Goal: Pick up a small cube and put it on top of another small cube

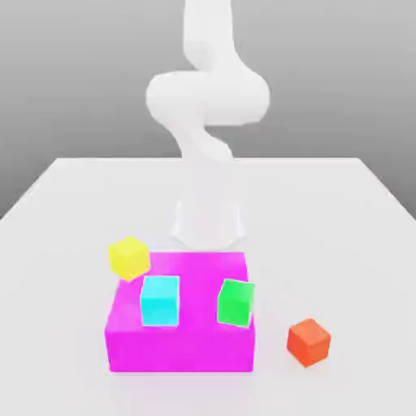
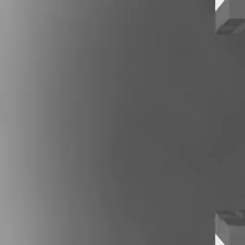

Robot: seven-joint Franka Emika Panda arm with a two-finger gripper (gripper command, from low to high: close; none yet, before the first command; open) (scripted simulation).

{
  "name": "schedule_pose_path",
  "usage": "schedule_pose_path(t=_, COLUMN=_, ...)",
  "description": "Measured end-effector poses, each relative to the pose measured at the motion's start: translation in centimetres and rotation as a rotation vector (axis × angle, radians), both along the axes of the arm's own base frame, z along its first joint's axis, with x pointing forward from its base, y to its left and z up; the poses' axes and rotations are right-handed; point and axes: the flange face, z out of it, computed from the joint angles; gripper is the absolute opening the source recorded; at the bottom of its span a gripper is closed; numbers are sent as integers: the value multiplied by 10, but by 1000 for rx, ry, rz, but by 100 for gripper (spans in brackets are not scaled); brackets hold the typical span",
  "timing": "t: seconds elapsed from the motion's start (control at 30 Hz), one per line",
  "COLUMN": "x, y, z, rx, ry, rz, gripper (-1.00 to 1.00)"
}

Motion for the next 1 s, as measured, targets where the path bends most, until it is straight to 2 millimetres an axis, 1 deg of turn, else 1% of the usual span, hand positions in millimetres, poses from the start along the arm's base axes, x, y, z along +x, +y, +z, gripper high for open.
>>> schedule_pose_path(t=0.1, x=28, y=17, z=-44, rx=60, ry=70, rz=-75, gripper=0)
schedule_pose_path(t=0.23, x=55, y=38, z=-104, rx=129, ry=159, rz=-174, gripper=0)
schedule_pose_path(t=0.37, x=72, y=58, z=-166, rx=188, ry=245, rz=-277, gripper=0)
schedule_pose_path(t=0.5, x=80, y=78, z=-229, rx=239, ry=330, rz=-385, gripper=0)
schedule_pose_path(t=0.6, x=80, y=93, z=-275, rx=272, ry=392, rz=-468, gripper=0)
schedule_pose_path(t=0.73, x=71, y=111, z=-336, rx=308, ry=473, rz=-584, gripper=0)
schedule_pose_path(t=0.83, x=58, y=124, z=-380, rx=330, ry=532, rz=-672, gripper=0)
schedule_pose_path(t=1.0, x=26, y=144, z=-448, rx=353, ry=629, rz=-822, gripper=0)
